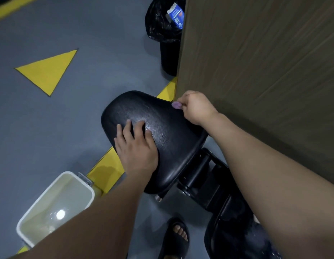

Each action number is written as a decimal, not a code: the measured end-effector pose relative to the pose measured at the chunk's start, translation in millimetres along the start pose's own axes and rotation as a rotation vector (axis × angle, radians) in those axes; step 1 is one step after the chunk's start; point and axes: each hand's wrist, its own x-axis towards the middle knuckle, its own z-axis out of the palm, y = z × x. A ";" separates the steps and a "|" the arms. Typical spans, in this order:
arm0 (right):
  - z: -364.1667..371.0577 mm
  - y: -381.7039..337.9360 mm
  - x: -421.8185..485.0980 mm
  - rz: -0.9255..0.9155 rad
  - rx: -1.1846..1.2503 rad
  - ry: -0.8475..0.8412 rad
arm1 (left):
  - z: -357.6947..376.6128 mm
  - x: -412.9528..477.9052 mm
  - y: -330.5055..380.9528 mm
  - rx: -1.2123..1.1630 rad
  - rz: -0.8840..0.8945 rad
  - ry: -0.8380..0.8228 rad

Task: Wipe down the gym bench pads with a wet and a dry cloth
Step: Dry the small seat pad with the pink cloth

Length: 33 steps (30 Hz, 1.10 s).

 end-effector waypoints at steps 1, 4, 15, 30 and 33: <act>1.9 -5.8 14.7 0.007 0.013 -0.028 | 2.4 -0.5 -1.0 0.000 0.002 0.022; 12.2 -25.7 52.2 -0.005 0.052 -0.124 | 7.7 -0.4 -2.6 0.005 0.010 0.078; -23.1 2.3 34.7 -0.012 0.043 -0.260 | 10.0 0.2 -6.0 0.014 0.010 0.106; 23.7 -76.0 127.1 -0.131 0.194 -0.167 | 17.2 0.9 -8.3 0.047 0.008 0.153; 18.1 -59.4 103.1 -0.119 0.238 -0.194 | 15.3 0.2 -6.8 0.043 0.014 0.147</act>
